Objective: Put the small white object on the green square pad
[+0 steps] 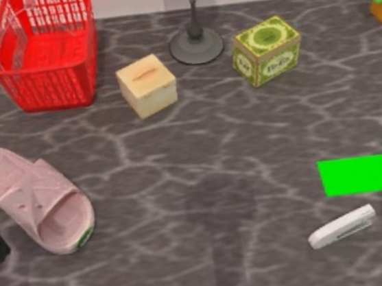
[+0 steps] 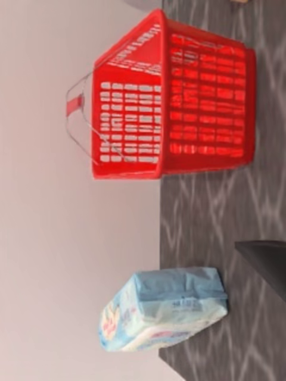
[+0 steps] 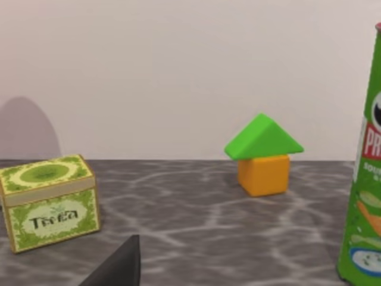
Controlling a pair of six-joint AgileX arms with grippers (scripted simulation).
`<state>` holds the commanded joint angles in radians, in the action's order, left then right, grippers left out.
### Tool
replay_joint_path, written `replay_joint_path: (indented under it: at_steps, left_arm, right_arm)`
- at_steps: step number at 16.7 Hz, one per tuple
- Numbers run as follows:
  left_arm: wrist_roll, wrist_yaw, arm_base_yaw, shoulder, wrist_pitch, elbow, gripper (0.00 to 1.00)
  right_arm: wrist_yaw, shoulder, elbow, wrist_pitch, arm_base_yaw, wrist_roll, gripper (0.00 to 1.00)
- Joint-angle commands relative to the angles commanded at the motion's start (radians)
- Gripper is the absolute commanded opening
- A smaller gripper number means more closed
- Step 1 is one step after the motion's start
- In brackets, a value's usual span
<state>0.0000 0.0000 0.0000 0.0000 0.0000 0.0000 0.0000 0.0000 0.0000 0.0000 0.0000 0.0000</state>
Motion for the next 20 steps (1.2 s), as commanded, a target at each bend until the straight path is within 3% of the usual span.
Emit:
replay_joint_path:
  at_steps: [4, 7, 20]
  left_arm:
    - [0.000, 0.000, 0.000, 0.000, 0.000, 0.000, 1.00]
    - [0.000, 0.000, 0.000, 0.000, 0.000, 0.000, 1.00]
    - [0.000, 0.000, 0.000, 0.000, 0.000, 0.000, 1.00]
  right_arm:
    - [-0.001, 0.032, 0.031, -0.027, 0.014, -0.031, 1.00]
    - [0.000, 0.159, 0.142, -0.125, 0.061, -0.151, 1.00]
    - [0.002, 1.302, 0.913, -0.866, 0.408, -1.047, 1.00]
